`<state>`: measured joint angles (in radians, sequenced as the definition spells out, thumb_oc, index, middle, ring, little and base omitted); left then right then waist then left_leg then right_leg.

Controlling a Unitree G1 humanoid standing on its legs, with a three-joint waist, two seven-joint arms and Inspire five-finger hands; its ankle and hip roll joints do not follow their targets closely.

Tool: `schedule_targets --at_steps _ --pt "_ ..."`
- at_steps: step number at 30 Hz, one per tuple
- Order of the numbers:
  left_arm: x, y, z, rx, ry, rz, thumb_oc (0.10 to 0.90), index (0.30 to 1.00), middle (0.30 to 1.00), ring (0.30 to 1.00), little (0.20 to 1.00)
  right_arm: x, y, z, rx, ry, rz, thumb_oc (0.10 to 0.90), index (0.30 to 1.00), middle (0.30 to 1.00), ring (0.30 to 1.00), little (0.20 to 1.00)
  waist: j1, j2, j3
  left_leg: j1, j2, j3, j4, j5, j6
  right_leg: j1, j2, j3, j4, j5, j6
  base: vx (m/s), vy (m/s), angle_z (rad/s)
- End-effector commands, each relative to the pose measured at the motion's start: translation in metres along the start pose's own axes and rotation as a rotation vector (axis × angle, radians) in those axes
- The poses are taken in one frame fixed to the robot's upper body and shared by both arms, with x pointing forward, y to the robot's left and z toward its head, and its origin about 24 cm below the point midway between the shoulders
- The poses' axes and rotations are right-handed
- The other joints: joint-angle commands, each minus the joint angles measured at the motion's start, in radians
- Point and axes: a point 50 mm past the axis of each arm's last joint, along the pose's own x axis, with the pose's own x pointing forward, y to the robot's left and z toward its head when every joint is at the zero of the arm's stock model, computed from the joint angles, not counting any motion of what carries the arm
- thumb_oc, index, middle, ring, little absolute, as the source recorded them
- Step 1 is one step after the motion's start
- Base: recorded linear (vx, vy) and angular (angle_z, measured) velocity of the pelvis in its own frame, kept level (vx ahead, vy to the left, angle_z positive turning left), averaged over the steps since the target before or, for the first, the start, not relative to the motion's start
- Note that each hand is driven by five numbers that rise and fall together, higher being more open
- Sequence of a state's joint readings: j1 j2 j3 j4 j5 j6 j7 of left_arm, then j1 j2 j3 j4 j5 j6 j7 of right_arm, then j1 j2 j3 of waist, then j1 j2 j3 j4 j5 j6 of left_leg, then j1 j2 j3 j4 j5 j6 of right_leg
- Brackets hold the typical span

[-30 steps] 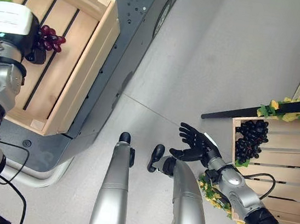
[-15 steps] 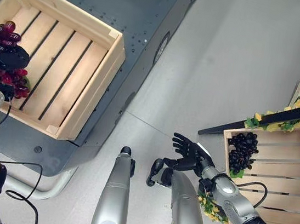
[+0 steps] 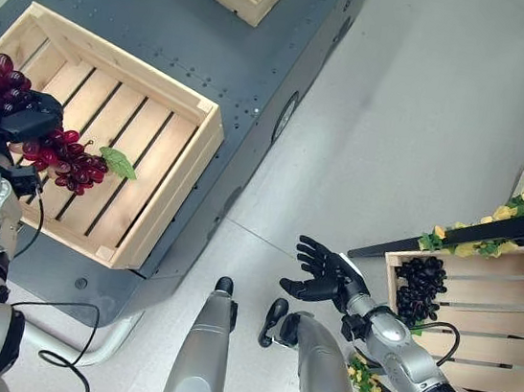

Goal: Pick up the fruits from the basket on one side to the basket on the other side

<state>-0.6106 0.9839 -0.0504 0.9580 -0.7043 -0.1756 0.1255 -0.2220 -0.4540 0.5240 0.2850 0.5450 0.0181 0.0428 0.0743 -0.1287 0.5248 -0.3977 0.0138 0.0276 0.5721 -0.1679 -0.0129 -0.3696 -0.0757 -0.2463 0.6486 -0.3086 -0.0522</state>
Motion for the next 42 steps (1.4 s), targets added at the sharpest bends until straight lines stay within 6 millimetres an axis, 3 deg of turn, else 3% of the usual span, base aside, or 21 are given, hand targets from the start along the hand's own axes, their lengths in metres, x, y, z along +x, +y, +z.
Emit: schedule_targets --at_steps 1,12,14,17,25,29,32,36,42 --pt "-0.004 -0.002 0.031 -0.121 -0.242 -0.025 0.400 0.300 0.300 0.300 0.300 -0.012 0.004 0.006 0.007 -0.094 -0.018 0.800 0.900 0.900 0.900 0.900 -0.012 0.101 -0.199 0.107 -0.098 0.036 -0.173 0.021 0.097 0.121 -0.008 0.021 -0.195 0.114 0.032 0.07 -0.034 0.01" --pt "-0.011 -0.010 0.043 0.046 -0.320 -0.187 0.400 0.300 0.300 0.300 0.300 -0.020 0.015 0.004 -0.056 -0.130 0.020 0.800 0.900 0.900 0.900 0.900 -0.006 0.142 -0.360 0.284 -0.100 0.003 -0.450 0.118 0.079 0.286 0.006 0.020 -0.486 0.230 0.081 0.07 -0.070 -0.01" --pt "-0.013 -0.018 0.048 0.075 -0.341 -0.229 0.400 0.300 0.300 0.300 0.300 -0.022 0.019 0.011 -0.067 -0.175 0.007 0.800 0.900 0.900 0.900 0.900 -0.003 0.156 -0.414 0.326 -0.097 -0.008 -0.522 0.145 0.073 0.320 0.007 0.025 -0.547 0.261 0.093 0.06 -0.100 0.02" --pt "-0.015 -0.025 0.052 0.083 -0.365 -0.260 0.400 0.300 0.300 0.300 0.300 -0.021 0.022 0.019 -0.081 -0.225 0.003 0.800 0.900 0.900 0.900 0.900 -0.001 0.166 -0.439 0.349 -0.094 -0.012 -0.561 0.158 0.070 0.342 0.010 0.029 -0.588 0.275 0.096 0.01 -0.075 0.01" --pt "-0.023 -0.072 0.091 0.025 -0.478 -0.449 0.400 0.300 0.300 0.300 0.300 -0.005 0.047 0.068 -0.019 -0.398 0.139 0.800 0.900 0.900 0.900 0.900 0.015 0.191 -0.512 0.387 -0.097 -0.048 -0.659 0.197 0.051 0.397 0.021 0.030 -0.732 0.347 0.108 -0.04 -0.094 0.04" --pt "-0.026 -0.104 0.112 0.019 -0.511 -0.588 0.400 0.300 0.300 0.300 0.300 0.008 0.051 0.095 0.024 -0.417 0.253 0.800 0.900 0.900 0.900 0.900 0.027 0.185 -0.536 0.374 -0.099 -0.070 -0.659 0.201 0.043 0.398 0.019 0.014 -0.736 0.346 0.107 -0.06 -0.105 0.08" --pt "-0.033 -0.129 0.123 0.007 -0.518 -0.700 0.400 0.300 0.300 0.300 0.300 0.019 0.048 0.122 0.015 -0.460 0.253 0.800 0.900 0.900 0.900 0.900 0.033 0.177 -0.552 0.377 -0.098 -0.076 -0.659 0.201 0.041 0.401 0.018 0.007 -0.736 0.346 0.105 -0.02 -0.089 0.06" --pt "-0.041 -0.153 0.131 0.012 -0.530 -0.784 0.400 0.300 0.300 0.300 0.300 0.026 0.059 0.153 -0.029 -0.518 0.277 0.800 0.900 0.900 0.900 0.900 0.037 0.171 -0.570 0.382 -0.094 -0.071 -0.659 0.201 0.040 0.403 0.017 0.007 -0.736 0.346 0.102 0.00 -0.050 0.00" --pt "-0.051 -0.187 0.142 -0.016 -0.545 -0.857 0.400 0.300 0.300 0.300 0.300 0.040 0.065 0.180 -0.086 -0.556 0.204 0.800 0.900 0.900 0.900 0.900 0.035 0.162 -0.589 0.389 -0.090 -0.071 -0.659 0.196 0.039 0.409 0.019 0.011 -0.736 0.341 0.096 -0.02 -0.038 -0.01"
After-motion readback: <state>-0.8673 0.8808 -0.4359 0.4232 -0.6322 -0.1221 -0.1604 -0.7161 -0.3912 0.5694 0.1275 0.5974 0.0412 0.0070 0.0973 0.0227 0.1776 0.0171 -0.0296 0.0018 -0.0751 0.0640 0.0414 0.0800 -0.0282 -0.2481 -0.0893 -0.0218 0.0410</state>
